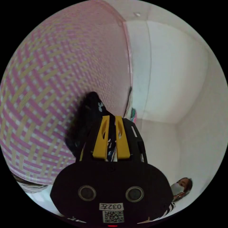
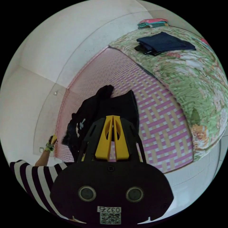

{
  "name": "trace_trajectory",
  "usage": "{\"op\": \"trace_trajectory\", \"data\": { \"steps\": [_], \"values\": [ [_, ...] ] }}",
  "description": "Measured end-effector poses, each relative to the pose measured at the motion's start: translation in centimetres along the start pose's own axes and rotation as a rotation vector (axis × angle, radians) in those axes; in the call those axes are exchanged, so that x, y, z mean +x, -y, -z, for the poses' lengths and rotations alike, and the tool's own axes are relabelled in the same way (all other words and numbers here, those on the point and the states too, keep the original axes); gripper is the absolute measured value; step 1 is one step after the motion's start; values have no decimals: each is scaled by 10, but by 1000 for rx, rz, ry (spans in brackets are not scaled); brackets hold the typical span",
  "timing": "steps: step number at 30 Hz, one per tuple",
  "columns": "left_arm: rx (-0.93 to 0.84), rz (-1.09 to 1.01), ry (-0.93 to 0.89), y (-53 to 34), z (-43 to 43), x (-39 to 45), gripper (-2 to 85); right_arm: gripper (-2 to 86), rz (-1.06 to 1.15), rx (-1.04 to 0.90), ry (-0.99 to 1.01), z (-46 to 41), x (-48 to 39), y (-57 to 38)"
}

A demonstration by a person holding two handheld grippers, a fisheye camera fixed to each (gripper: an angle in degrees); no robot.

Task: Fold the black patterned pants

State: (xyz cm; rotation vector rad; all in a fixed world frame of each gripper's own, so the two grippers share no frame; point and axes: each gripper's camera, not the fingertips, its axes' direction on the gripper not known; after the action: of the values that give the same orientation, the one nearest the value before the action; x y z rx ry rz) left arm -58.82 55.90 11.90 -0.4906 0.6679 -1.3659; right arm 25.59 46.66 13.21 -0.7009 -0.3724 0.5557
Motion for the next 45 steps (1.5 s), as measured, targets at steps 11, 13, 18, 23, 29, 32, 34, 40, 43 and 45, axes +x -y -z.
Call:
{"op": "trace_trajectory", "data": {
  "steps": [11,13,18,23,29,32,34,40,43,45],
  "values": [
    [-450,-53,147,-137,-57,-35,51,-10,29,-104,48,-64,-76,15],
    [-517,-39,123,-151,-78,-34,61,-10,54,-137,68,-75,-85,24],
    [-538,-14,191,-170,-105,-22,81,-10,190,-219,119,-96,-113,49],
    [-513,19,234,-184,-119,-11,55,-10,266,-251,156,-100,-117,59],
    [-301,151,-173,-188,-96,-19,3,-10,236,-203,194,-95,-94,80],
    [-78,85,-453,-179,-40,6,-3,-10,195,-165,217,-88,-79,100],
    [55,-16,-531,-163,9,27,-3,-10,191,-144,223,-85,-76,111],
    [344,-138,-333,-104,163,47,-2,-6,129,-200,218,-107,-75,140],
    [278,-58,-218,-86,181,29,-1,6,69,-258,276,-128,-74,150],
    [248,-26,-162,-86,183,20,-1,36,35,-258,307,-137,-80,164]
  ]
}}
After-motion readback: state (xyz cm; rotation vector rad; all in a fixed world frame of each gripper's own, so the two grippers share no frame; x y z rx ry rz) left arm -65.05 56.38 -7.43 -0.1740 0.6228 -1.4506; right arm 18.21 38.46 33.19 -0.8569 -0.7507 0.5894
